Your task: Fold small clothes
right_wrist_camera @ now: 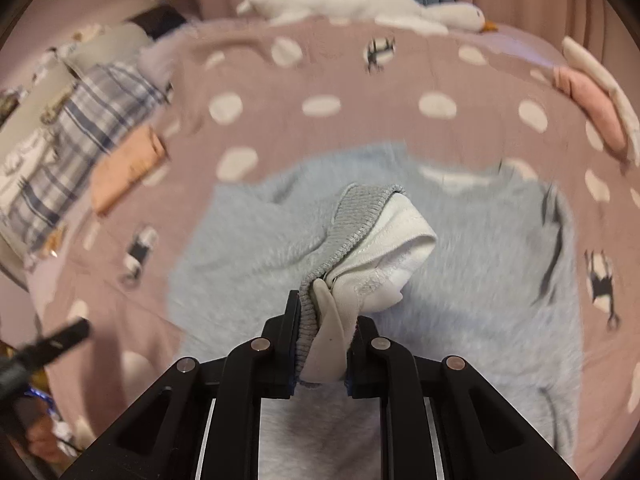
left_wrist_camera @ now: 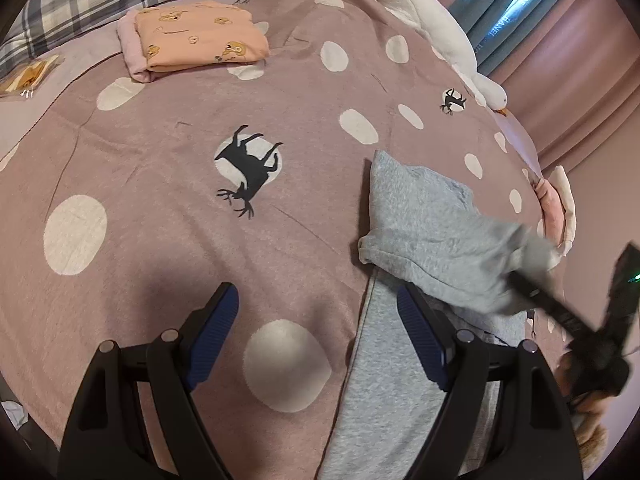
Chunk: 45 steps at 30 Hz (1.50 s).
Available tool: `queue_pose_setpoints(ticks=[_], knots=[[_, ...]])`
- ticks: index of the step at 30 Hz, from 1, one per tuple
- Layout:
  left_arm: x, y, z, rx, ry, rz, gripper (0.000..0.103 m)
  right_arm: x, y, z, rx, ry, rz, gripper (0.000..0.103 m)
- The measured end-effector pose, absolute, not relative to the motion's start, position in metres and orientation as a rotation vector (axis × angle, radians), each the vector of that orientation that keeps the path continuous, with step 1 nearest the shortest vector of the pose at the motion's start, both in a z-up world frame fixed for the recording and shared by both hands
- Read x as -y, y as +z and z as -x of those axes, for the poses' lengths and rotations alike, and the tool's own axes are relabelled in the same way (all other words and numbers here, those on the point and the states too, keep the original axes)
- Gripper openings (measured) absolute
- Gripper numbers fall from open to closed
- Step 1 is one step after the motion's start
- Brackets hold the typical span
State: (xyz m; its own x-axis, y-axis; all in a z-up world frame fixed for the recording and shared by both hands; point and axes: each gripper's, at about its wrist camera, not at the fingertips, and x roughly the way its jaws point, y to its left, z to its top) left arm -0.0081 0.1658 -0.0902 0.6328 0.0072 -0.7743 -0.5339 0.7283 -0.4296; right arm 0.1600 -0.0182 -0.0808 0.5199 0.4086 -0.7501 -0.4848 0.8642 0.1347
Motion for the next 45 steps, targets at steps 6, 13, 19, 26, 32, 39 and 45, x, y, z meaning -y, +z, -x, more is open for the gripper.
queue_pose_setpoints(ticks=[6,13,19,26,32,39,45], knots=[[-0.161,-0.081,-0.004,-0.834,0.315,0.673,0.082,0.022,-0.035,-0.172,-0.774,0.547,0.085,0.017],[-0.151,-0.071,-0.034,-0.840,0.253,0.650,0.082,0.038,0.002,-0.177,-0.681,0.530,0.071,0.017],[-0.132,-0.074,-0.072,-0.880,0.193,0.617,0.082,0.051,0.003,-0.179,-0.674,0.489,0.067,0.017],[-0.113,-0.089,-0.114,-0.944,0.170,0.577,0.081,0.071,-0.004,-0.186,-0.702,0.451,0.048,0.017],[-0.107,-0.101,-0.137,-0.977,0.143,0.574,0.080,0.090,-0.015,-0.192,-0.734,0.416,0.030,0.017],[-0.098,-0.127,-0.157,-1.063,0.150,0.557,0.079,0.103,-0.031,-0.199,-0.772,0.394,0.018,0.017],[-0.090,-0.142,-0.166,-1.105,0.163,0.546,0.078,0.109,-0.046,-0.206,-0.813,0.384,0.015,0.017]])
